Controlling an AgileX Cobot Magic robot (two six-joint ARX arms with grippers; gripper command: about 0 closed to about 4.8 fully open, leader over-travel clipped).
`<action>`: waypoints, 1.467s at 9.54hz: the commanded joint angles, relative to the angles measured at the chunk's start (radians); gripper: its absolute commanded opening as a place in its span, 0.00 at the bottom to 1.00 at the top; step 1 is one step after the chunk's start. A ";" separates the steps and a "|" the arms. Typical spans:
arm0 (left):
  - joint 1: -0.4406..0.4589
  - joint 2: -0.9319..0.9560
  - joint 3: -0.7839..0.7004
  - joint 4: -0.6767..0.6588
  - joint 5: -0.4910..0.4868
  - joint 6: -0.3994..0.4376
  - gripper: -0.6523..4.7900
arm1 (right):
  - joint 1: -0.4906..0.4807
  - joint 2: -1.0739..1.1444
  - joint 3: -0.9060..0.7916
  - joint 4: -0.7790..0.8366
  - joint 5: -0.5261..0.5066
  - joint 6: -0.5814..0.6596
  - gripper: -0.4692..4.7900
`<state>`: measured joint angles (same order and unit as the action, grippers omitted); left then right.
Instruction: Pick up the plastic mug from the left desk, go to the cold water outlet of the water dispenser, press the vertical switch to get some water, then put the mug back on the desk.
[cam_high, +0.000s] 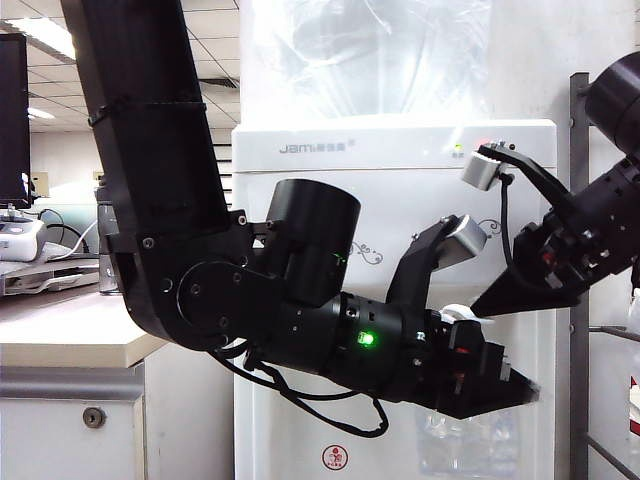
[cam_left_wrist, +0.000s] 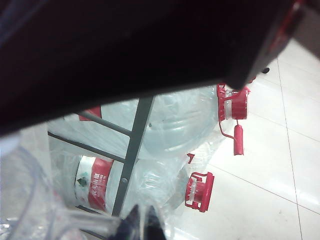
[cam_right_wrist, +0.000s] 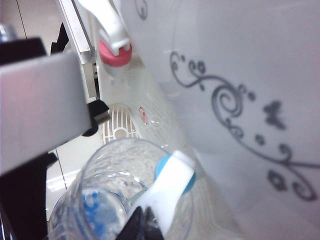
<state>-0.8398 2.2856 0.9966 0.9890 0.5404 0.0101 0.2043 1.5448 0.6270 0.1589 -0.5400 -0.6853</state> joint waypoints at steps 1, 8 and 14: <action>-0.007 -0.009 0.005 0.056 0.024 0.016 0.11 | 0.001 0.010 -0.004 -0.037 0.023 0.003 0.09; -0.008 -0.009 0.005 0.056 0.024 0.016 0.11 | 0.001 0.010 -0.004 -0.039 0.026 0.003 0.09; -0.008 -0.009 0.005 0.056 0.024 0.016 0.11 | 0.001 0.033 -0.004 -0.042 0.025 0.003 0.09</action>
<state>-0.8398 2.2856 0.9966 0.9890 0.5396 0.0101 0.2043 1.5654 0.6273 0.1574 -0.5396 -0.6853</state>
